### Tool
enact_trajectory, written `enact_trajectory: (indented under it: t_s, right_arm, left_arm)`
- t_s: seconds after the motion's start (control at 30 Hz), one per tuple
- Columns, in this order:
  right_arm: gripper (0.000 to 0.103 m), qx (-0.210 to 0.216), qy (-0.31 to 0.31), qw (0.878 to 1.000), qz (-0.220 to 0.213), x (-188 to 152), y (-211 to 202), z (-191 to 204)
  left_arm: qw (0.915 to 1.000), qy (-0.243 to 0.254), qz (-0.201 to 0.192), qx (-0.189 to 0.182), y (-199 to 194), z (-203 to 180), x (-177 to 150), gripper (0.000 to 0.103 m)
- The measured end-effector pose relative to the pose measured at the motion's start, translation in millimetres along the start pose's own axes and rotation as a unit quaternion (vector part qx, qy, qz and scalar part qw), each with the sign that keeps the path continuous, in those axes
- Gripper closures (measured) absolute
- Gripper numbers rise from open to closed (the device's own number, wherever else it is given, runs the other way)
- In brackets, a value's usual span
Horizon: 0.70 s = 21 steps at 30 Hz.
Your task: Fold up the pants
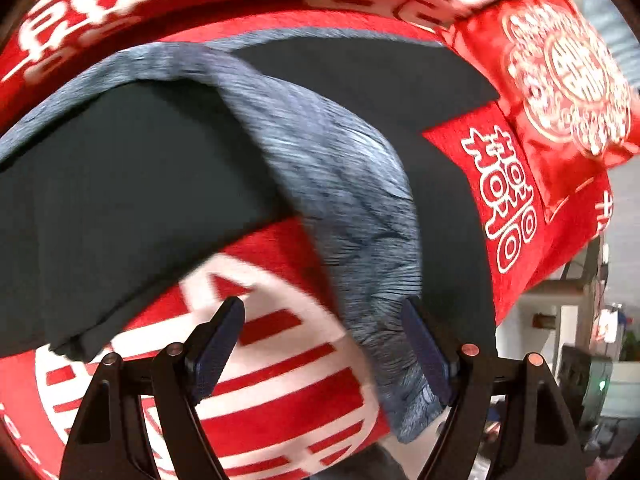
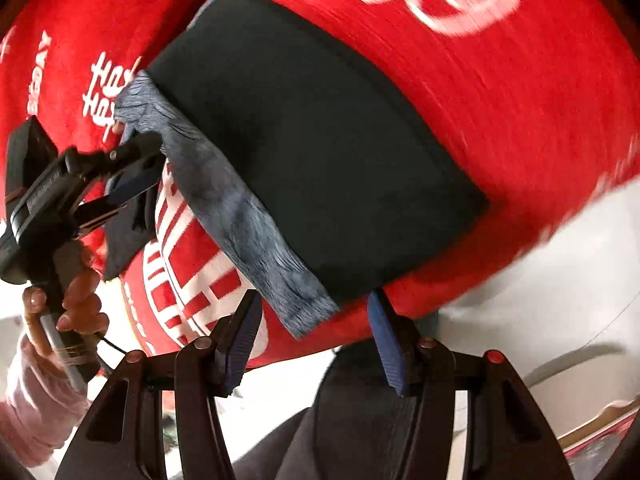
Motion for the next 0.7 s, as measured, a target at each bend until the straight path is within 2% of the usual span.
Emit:
enact_trajectory:
  t_s: [0.2, 0.23, 0.27, 0.3, 0.43, 0.53, 0.57, 0.63, 0.7]
  right_arm:
    - [0.047, 0.074, 0.011, 0.997, -0.028, -10.7, 20.2, -4.2]
    - [0.056, 0.079, 0.010, 0.996, -0.028, -10.5, 21.2, -4.0]
    - [0.086, 0.080, 0.009, 0.996, -0.027, -9.6, 21.7, -4.0]
    - [0.100, 0.088, 0.009, 0.996, -0.026, -9.1, 18.9, -3.6]
    - [0.100, 0.078, -0.025, 0.994, -0.068, 11.5, -28.2, 12.1]
    - [0.100, 0.075, -0.062, 0.990, -0.101, 55.7, -74.3, 21.5]
    - [0.100, 0.071, -0.074, 0.989, -0.109, 76.0, -88.9, 22.4]
    - [0.100, 0.070, -0.098, 0.985, -0.124, 119.2, -112.5, 23.5]
    - [0.100, 0.056, -0.133, 0.980, -0.138, 173.2, -134.3, 22.7]
  left_arm:
    - [0.9998, 0.022, -0.002, 0.001, 11.0, -15.9, -1.9, 0.021]
    - [0.9996, 0.027, -0.006, 0.000, 12.2, -17.3, -1.4, 0.025]
    - [0.9995, 0.030, -0.009, -0.001, 12.3, -17.0, -3.9, 0.043]
    - [0.9994, 0.034, -0.008, -0.003, 13.3, -18.3, -4.2, 0.050]
    - [0.9991, 0.035, -0.022, -0.011, 2.0, -29.8, -1.6, 0.052]
    - [0.9978, 0.016, -0.064, -0.007, -30.6, -32.6, 13.6, 0.051]
    - [0.9968, 0.010, -0.079, -0.004, -41.3, -31.0, 18.7, 0.038]
    - [0.9920, -0.009, -0.125, 0.011, -66.9, -25.0, 32.5, 0.020]
    - [0.9869, -0.026, -0.157, 0.029, -86.3, -15.8, 47.4, 0.020]
Point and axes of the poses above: each gripper's, at about its wrist camera, not at the fingertips, and y roughly the way its jaws point, z to its left, x to its top, the point moved 4 cm from there along y, roughly the way its jaws point, and after that the axes turned 15 degrees about -y, right-handed, at the moved point
